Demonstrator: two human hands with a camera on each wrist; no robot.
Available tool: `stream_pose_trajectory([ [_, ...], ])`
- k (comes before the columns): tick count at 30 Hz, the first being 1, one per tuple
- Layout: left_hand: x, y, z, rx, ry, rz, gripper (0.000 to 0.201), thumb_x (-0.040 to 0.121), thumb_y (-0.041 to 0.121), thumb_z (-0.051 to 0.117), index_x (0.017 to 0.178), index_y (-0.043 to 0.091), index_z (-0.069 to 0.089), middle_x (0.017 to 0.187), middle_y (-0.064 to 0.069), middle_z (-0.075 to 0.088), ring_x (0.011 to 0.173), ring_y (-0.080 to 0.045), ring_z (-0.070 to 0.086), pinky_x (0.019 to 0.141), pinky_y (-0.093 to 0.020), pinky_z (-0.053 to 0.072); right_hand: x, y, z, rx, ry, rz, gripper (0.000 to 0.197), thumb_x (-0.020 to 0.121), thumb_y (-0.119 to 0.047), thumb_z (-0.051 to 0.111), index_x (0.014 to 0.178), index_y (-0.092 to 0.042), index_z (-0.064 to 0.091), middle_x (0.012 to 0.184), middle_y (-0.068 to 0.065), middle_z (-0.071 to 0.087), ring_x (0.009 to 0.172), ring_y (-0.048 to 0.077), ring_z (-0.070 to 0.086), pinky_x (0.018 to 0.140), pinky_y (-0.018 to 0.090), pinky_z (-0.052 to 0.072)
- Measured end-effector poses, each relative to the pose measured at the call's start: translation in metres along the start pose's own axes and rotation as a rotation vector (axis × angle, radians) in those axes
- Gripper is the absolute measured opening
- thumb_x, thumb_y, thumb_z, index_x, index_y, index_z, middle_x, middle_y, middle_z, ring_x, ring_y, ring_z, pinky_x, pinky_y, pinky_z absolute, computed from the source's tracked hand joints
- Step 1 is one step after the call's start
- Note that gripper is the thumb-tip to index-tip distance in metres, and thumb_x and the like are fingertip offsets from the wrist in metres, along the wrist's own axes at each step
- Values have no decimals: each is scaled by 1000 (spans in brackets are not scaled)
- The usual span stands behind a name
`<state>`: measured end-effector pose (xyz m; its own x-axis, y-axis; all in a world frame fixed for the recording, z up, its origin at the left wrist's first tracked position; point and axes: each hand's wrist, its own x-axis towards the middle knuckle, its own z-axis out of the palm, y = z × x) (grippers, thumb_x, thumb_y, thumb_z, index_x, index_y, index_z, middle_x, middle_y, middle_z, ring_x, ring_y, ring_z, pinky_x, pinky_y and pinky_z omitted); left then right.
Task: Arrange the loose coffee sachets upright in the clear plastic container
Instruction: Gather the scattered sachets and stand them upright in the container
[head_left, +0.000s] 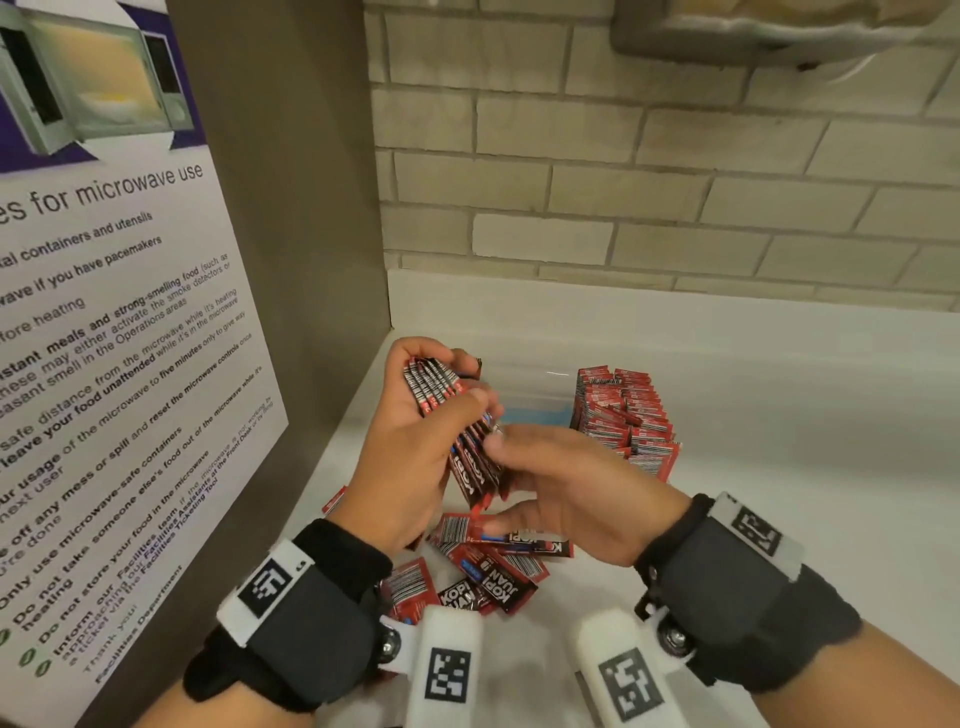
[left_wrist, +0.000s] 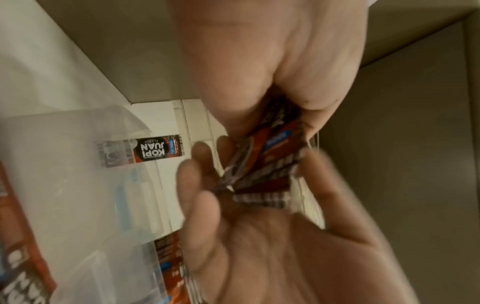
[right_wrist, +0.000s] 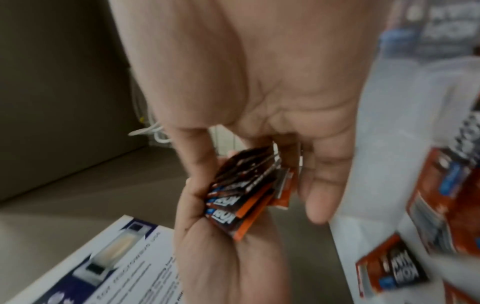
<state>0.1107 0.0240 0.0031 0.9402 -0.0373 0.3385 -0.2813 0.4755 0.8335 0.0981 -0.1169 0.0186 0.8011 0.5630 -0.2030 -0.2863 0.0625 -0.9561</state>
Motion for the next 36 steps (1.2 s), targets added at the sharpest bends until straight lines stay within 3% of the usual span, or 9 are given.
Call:
stream_pose_trajectory([
  [4,0,3,0,252,-95,108,35,81,9,61,100,37,53,93,3,56,82,-21,60,84,-39,52,-2,-5,12,-421,-46,-95,32,83,-12,68,109,-24,52,92,-1,64,83,12,62,77,33,55],
  [7,2,5,-4,352,-181,129,48,79,24,69,116,48,49,102,4,57,95,-25,61,93,-43,51,2,0,16,-697,80,-167,23,88,-14,62,108,-14,51,73,-2,60,64,10,60,63,30,55],
  [9,3,6,-5,307,-218,123,65,80,22,71,127,52,38,111,5,60,106,-23,63,93,-37,51,6,4,15,-774,148,-220,23,90,-15,57,111,-13,48,68,-8,53,54,0,54,53,16,48],
  [15,-6,0,8,157,53,-74,93,73,38,79,144,37,18,129,3,58,117,-8,58,104,-33,42,16,11,9,-872,431,-404,13,92,-12,50,102,-13,41,71,-8,47,55,-1,46,50,13,34],
  [20,-14,1,24,261,0,-200,59,82,46,62,132,24,42,115,9,65,110,-2,60,93,-23,46,21,16,9,-1257,548,-461,41,95,-23,42,134,-10,34,107,4,49,82,20,57,70,35,51],
  [25,-3,9,24,305,7,-198,23,96,23,48,119,22,48,104,7,65,99,-7,63,81,-23,48,-3,3,20,-1551,466,-341,76,85,-38,58,143,-10,18,124,5,29,103,20,43,89,30,45],
  [30,11,13,14,442,-104,-179,22,98,16,45,111,33,46,101,6,63,101,-10,61,91,-32,49,-25,-64,-1,-1389,409,-416,49,86,-29,57,128,-16,36,116,-2,28,83,14,51,78,25,43],
  [33,25,14,21,584,-257,-196,25,99,17,45,118,32,43,98,7,58,101,-9,56,78,-22,47,-23,-108,-15,-1445,186,-500,55,82,-19,62,131,-28,39,127,-2,37,99,17,54,80,20,47],
  [36,44,11,35,657,-321,-213,37,99,19,45,131,32,31,112,3,56,110,-12,54,85,-25,50,-7,-127,-31,-1607,18,-430,37,82,-15,65,116,-26,55,112,-1,53,99,14,55,89,34,48],
])
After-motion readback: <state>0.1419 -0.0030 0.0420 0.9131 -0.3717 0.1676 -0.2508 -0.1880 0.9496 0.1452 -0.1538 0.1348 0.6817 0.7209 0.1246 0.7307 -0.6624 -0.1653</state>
